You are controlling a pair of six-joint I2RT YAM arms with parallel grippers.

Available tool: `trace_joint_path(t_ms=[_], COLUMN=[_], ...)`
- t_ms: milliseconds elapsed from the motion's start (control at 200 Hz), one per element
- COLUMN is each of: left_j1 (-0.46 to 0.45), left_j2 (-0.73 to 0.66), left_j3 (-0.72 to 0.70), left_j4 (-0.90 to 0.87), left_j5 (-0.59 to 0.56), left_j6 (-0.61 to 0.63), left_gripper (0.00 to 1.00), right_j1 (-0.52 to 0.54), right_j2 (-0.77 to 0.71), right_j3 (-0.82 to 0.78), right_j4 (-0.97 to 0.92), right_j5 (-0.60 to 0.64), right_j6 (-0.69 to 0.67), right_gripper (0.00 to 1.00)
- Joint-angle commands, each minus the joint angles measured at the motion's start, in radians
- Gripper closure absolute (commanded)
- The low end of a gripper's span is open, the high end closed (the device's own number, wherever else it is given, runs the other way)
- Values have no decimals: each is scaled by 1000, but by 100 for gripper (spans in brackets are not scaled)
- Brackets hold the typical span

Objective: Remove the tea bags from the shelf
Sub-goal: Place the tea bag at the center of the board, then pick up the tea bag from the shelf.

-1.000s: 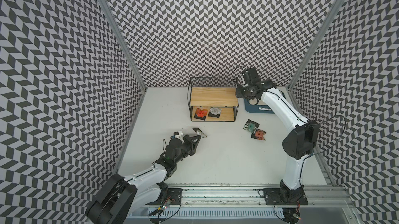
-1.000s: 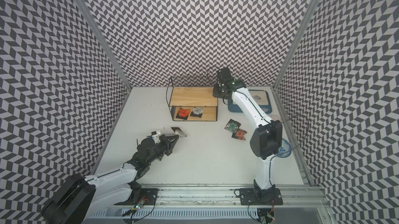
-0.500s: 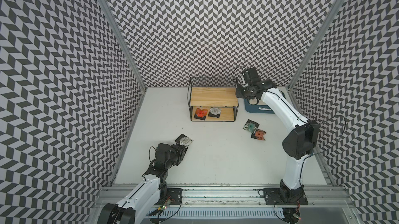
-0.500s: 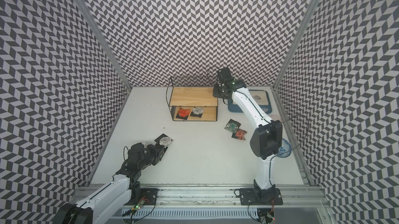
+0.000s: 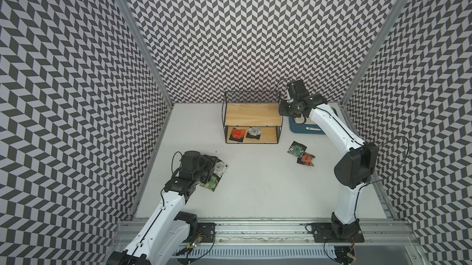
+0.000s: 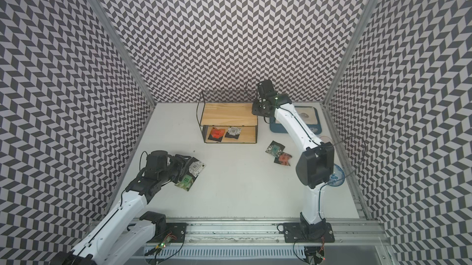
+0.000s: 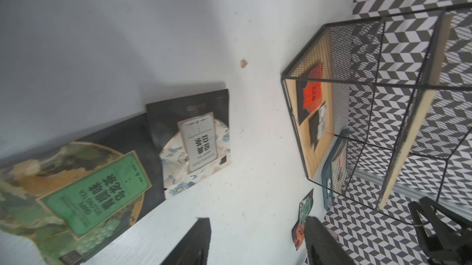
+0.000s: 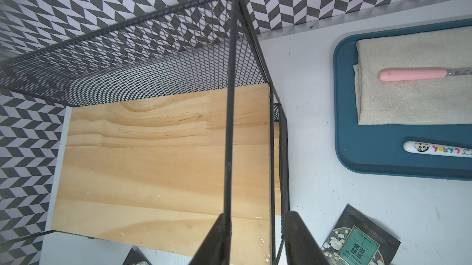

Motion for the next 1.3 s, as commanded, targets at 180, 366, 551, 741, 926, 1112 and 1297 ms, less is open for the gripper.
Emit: trace_joint_path(t_ms=[180,366,551,741,926,1112,1297], left_j1=[-266,-371,-412,-427,-427,-427,-422], left_j2=[309,603,826,995,1125,1190,1221], left_j3=[-53,-6,64,152,230,295,318], left_j4=[758,1122,1308,1382,1424,1398,1392], left_j5=[-8,-147,-316,-375,-386,-393,-410], left_j6=[-204,-325,-423,-495,-522,-532,-555], left_gripper=[48,46,46,47,48,49,50], right_j1=[-12,-12,-12,-13,-12,-13,-13], right_j2=[-24,-31,-32,-36,-46,-49,-53], right_j3=[-2,-14,-17,-30,-45,-45,-49], right_j4=[9,4,0,-13,-11,-11,-14], right_j5=[14,6,5,12,8,11,20], right_j6=[-5,-11,-18,-20,-25,-26,-24], right_gripper=[62,62,62,62,62,62,62])
